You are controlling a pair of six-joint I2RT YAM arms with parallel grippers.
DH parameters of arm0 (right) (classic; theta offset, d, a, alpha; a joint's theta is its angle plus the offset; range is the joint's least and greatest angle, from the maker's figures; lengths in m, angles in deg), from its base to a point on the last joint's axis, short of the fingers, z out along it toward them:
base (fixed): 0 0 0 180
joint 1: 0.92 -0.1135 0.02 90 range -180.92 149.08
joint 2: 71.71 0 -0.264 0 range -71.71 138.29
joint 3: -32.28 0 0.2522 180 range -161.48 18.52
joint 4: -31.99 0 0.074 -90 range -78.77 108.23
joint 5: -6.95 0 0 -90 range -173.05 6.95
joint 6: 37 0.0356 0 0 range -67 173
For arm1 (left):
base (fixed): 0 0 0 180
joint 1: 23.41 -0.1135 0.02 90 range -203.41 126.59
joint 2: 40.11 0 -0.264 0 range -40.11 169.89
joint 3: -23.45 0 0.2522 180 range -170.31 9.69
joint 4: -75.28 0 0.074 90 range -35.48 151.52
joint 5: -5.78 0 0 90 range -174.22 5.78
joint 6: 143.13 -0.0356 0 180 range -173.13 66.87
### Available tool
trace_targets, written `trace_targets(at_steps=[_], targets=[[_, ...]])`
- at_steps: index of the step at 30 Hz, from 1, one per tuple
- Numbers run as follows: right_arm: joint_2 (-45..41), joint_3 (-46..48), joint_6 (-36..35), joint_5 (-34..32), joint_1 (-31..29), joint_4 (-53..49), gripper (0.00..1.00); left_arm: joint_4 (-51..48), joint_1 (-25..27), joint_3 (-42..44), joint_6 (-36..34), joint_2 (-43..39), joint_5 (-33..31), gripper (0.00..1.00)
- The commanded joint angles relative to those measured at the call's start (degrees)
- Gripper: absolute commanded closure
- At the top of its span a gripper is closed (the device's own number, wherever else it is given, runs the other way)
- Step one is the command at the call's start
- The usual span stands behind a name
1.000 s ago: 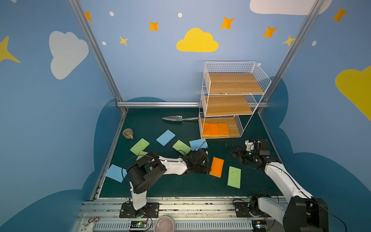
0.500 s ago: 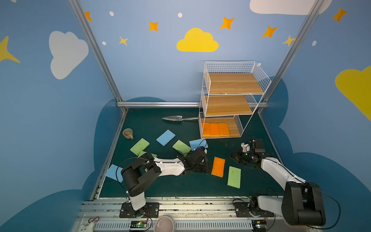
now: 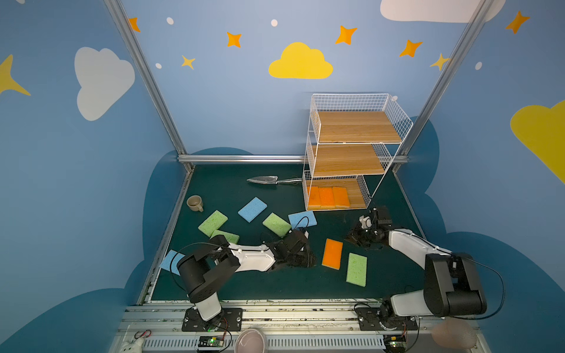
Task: Place and organize the cleaning sponges onto the shelf
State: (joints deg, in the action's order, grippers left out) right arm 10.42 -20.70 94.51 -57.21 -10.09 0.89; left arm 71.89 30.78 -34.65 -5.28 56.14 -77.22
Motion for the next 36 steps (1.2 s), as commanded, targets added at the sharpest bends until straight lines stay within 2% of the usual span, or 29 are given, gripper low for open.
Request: trace_targets(at_steps=[1, 7, 19, 21, 24, 26, 31, 36], targets=[[1.35, 1.95, -0.36, -1.23, -1.56, 0.22, 1.00, -1.74, -0.48, 0.34, -2.11, -2.75, -0.79, 0.51], [6.32, 0.90, 1.61, -0.93, -5.23, 3.31, 1.00, -2.22, -0.93, 1.31, -2.42, -4.30, -1.34, 0.49], [12.84, -10.64, 3.40, 1.43, -10.77, 5.46, 1.00, -3.78, -1.12, 3.69, -2.43, -6.77, -2.37, 0.49], [12.26, -12.04, 2.99, 1.45, -10.86, 4.99, 0.97, -3.65, -1.11, 3.82, -2.42, -6.58, -2.26, 0.50], [9.93, -14.03, 1.87, 0.30, -10.83, 2.56, 0.86, -2.85, -1.14, 4.07, -2.33, -6.01, -1.85, 0.54], [7.77, -14.65, 0.92, -0.56, -10.78, 0.75, 0.82, -2.31, -1.19, 4.15, -2.27, -5.25, -1.32, 0.61], [2.57, -12.51, -0.04, -0.93, -9.48, -2.16, 0.80, 0.66, -0.67, 4.28, -1.45, -1.65, 0.41, 0.71], [-2.44, -8.16, -0.27, 2.00, -6.04, -3.24, 0.80, 2.63, 1.37, 1.73, -0.81, 2.40, 1.34, 0.75]])
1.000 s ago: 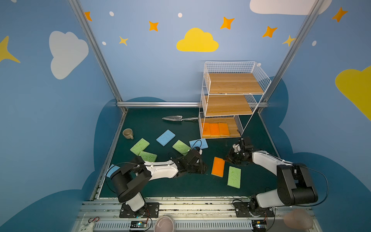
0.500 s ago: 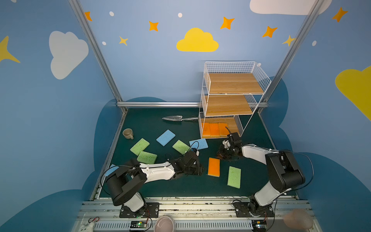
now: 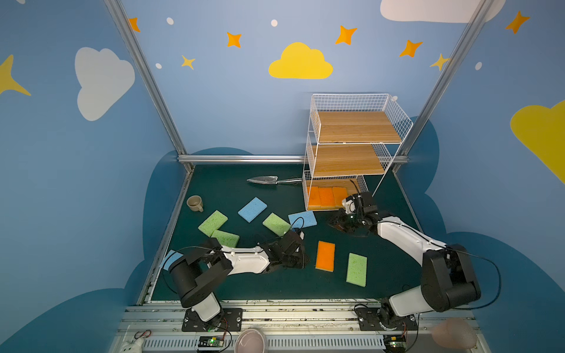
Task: Place and organize the cleaning sponges onto the shelf
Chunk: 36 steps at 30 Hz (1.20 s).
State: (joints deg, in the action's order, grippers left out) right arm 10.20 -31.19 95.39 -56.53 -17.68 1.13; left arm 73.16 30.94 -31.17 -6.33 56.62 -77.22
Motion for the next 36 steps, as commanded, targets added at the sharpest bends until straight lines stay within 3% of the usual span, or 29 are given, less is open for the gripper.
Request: trace_targets(at_steps=[1, 10, 13, 20, 28, 36], targets=[[-3.62, 3.16, -1.49, 1.48, 2.13, -4.08, 0.79, 1.45, 1.75, -2.54, 0.32, 2.84, 1.51, 0.75], [-15.84, 8.26, -4.89, 3.77, 7.75, -12.26, 0.58, 4.51, 6.42, -9.47, 2.79, 10.16, 2.75, 0.76], [-18.48, 9.73, -5.39, 4.46, 8.25, -14.75, 0.57, 4.70, 7.17, -11.46, 3.28, 12.02, 3.27, 0.75], [-21.90, 15.26, -1.41, 6.45, 7.60, -13.42, 0.63, 3.98, 6.48, -8.20, 3.23, 7.36, 0.31, 0.60], [-15.31, 17.02, -0.20, 4.86, 4.10, -9.44, 0.75, -1.08, 5.78, -2.39, 1.32, -3.82, -5.80, 0.27], [-9.63, 17.85, -0.11, 3.74, 2.86, -7.26, 0.75, -4.70, 3.94, 2.07, 1.06, -10.70, -9.89, 0.18]])
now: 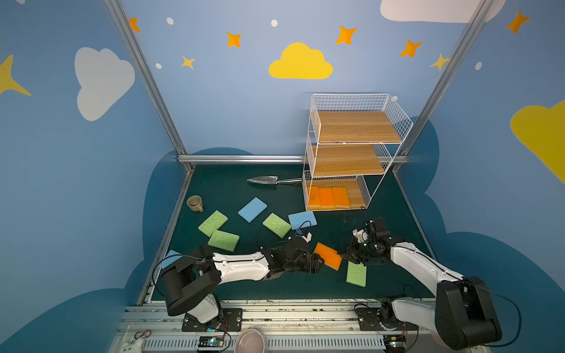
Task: Place and organize the cleaning sponges onto the shelf
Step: 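Grasp the orange sponge with the right gripper while the left gripper draws back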
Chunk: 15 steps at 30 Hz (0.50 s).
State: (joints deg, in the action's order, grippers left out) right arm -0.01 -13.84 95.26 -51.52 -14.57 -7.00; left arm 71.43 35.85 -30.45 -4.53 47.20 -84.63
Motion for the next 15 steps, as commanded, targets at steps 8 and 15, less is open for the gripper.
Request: trace_targets(at_steps=[8, 15], targets=[[0.04, -2.22, -2.89, -4.88, -0.23, -5.36, 0.67, -3.23, -2.31, 2.44, -0.70, -2.15, -2.50, 0.16], [1.63, -0.15, -2.83, -3.11, -0.63, -3.36, 0.67, -3.47, -3.17, 2.34, -0.95, -2.01, -2.24, 0.15]])
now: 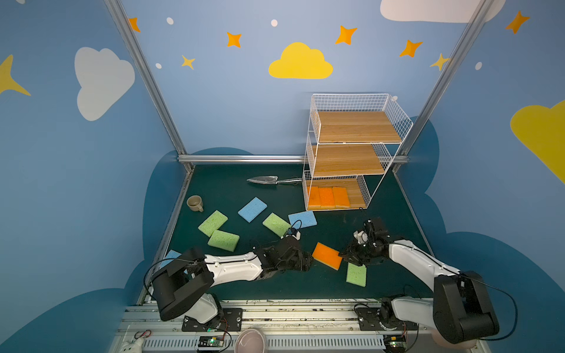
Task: Place and organize the cleaning sponges onto the shelf
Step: 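Grasp the orange sponge with the right gripper while the left gripper draws back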
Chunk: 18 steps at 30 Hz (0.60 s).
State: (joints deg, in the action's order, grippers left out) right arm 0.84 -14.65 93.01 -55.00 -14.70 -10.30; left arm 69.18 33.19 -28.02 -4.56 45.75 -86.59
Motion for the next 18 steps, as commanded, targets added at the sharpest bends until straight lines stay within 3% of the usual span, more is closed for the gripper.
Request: trace_targets(at_steps=[1, 7, 10, 18], targets=[[0.96, 1.10, -0.23, 0.78, -0.59, 0.94, 0.67, -1.37, -0.57, -0.08, -1.03, -0.65, -0.27, 0.14], [3.48, 2.01, 1.61, 2.12, -1.86, 6.13, 0.68, -2.89, -0.70, 0.52, -1.99, -2.61, -1.52, 0.01], [5.69, 1.79, 1.82, 2.66, -2.22, 7.55, 0.71, -3.99, -0.79, 0.97, -1.92, -4.03, -2.82, 0.01], [5.23, 2.44, 3.16, 2.22, -1.92, 8.91, 1.00, -5.59, -1.29, 2.90, -0.54, -6.90, -5.18, 0.00]])
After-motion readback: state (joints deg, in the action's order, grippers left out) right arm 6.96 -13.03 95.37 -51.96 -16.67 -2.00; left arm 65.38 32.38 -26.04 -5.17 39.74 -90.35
